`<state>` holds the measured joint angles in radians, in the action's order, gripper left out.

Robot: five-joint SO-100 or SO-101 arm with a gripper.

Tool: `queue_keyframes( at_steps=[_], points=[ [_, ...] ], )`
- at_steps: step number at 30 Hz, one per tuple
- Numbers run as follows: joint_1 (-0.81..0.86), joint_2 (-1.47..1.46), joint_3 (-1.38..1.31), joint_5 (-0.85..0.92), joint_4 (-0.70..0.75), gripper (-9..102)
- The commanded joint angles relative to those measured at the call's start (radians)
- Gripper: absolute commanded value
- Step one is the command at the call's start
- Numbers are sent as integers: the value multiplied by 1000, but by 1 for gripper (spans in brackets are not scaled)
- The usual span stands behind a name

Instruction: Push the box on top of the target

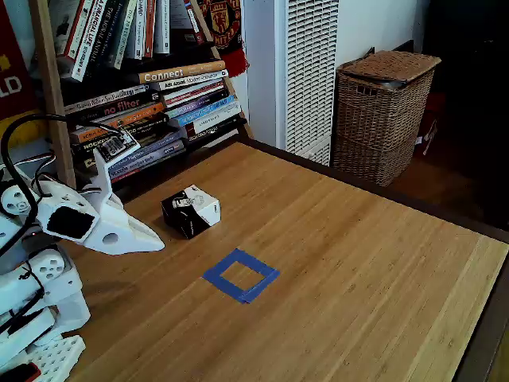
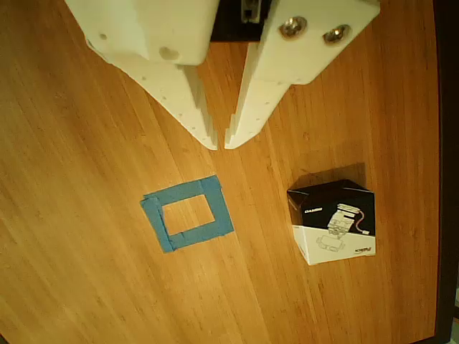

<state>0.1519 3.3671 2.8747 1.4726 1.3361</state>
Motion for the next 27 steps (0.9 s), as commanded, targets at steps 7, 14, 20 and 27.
queue_keyframes(
  at_steps=[7, 14, 20, 27],
  points=[
    [12, 11, 2, -169, 2, 0],
    [11, 11, 2, -192, 2, 0],
    [9, 11, 2, -164, -8, 0],
    [69, 11, -32, -41, -28, 0]
  ],
)
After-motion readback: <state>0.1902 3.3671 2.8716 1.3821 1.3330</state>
